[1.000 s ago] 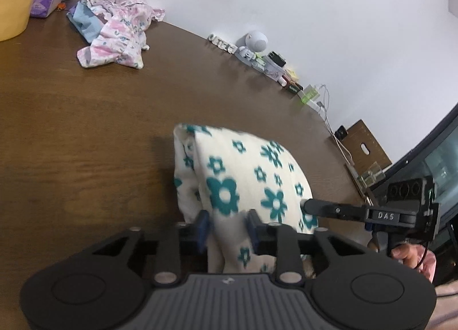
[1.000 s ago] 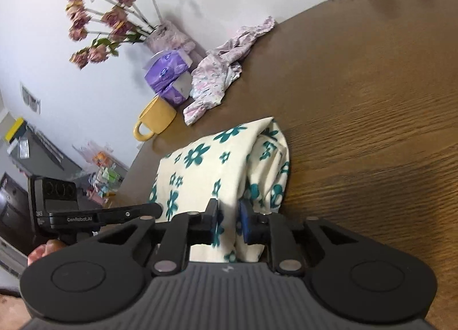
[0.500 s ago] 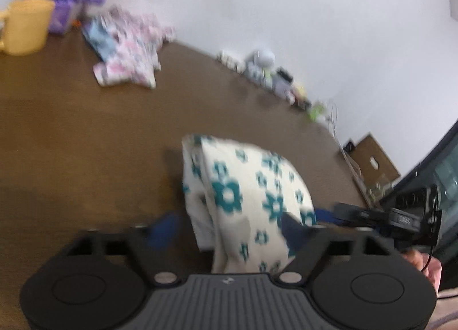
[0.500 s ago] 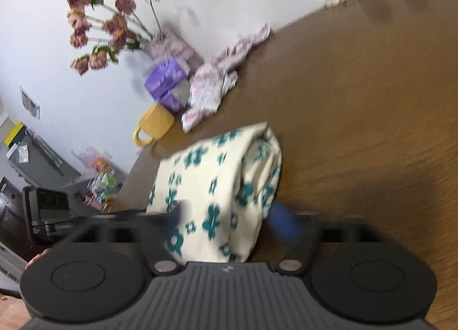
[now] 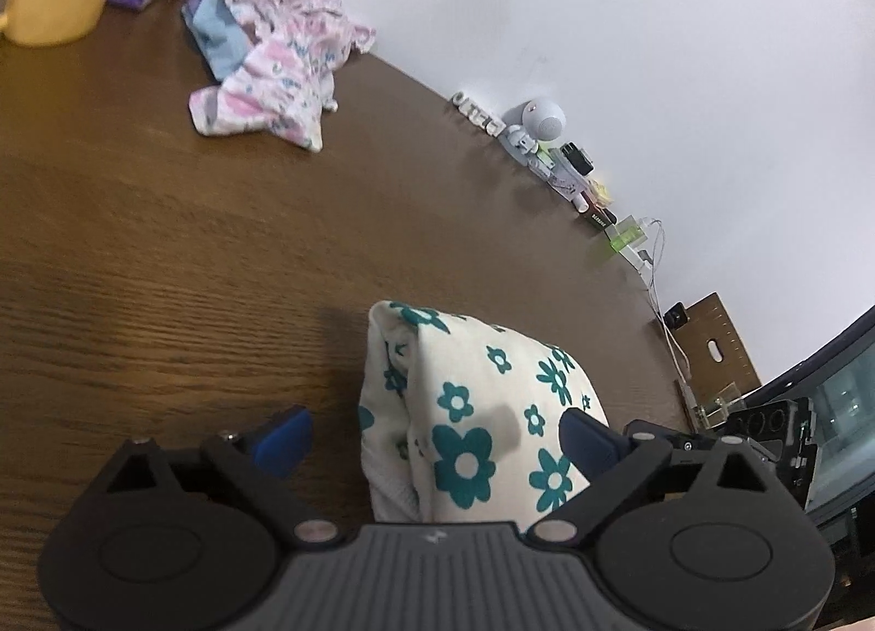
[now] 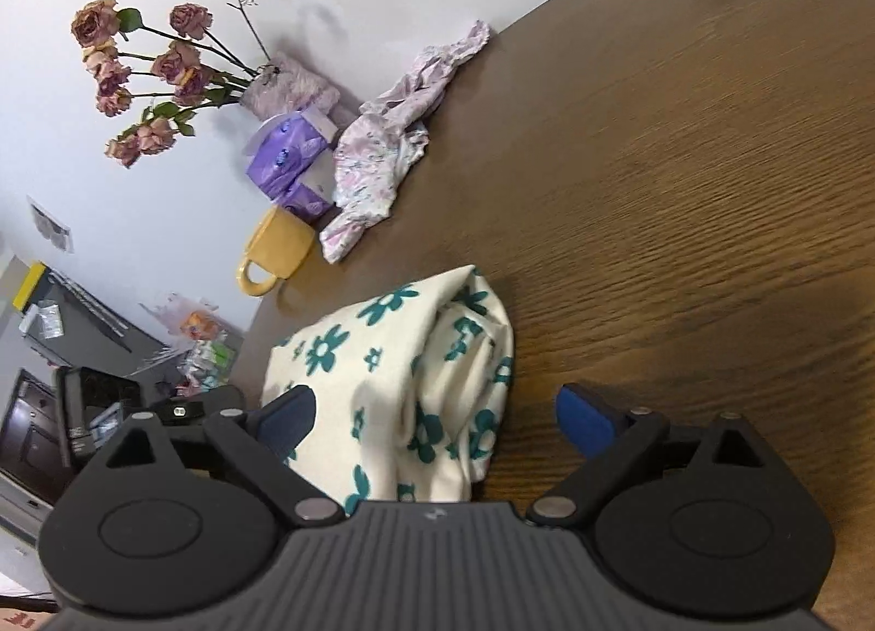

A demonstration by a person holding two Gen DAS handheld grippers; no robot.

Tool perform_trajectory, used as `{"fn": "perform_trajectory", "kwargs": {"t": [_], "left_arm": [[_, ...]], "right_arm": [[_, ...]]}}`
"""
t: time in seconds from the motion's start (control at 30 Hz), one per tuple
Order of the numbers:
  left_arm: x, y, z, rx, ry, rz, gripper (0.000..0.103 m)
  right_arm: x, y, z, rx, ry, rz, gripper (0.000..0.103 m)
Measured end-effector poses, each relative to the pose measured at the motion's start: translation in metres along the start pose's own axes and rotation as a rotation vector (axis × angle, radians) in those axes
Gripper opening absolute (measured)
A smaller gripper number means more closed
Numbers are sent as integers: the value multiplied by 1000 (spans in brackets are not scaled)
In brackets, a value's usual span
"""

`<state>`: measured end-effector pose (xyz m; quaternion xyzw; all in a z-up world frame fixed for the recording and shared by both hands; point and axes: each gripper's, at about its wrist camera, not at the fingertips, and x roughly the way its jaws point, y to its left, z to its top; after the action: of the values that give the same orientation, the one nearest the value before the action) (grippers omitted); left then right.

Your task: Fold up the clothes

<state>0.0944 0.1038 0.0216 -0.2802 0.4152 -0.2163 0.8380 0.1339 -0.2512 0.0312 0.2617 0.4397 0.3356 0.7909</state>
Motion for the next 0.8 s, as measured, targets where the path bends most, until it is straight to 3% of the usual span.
{"fn": "perform_trajectory", "kwargs": {"t": [0.37, 0.5, 0.57, 0.7, 0.8], "left_arm": [[19, 13, -4, -93, 17, -150, 95], [22, 12, -5, -83, 10, -148, 91], [24, 13, -4, -85, 13, -146, 85], [28, 20, -1, -108, 30, -134, 58], [31, 25, 2, -120, 45, -152, 56]], "right_arm": [[13, 0, -2, 4, 9, 80, 96], [16, 1, -4, 3, 18, 87, 79], [15, -2, -3, 15, 14, 83, 73], [15, -7, -3, 32, 8, 76, 62], [16, -9, -4, 35, 8, 75, 54]]}}
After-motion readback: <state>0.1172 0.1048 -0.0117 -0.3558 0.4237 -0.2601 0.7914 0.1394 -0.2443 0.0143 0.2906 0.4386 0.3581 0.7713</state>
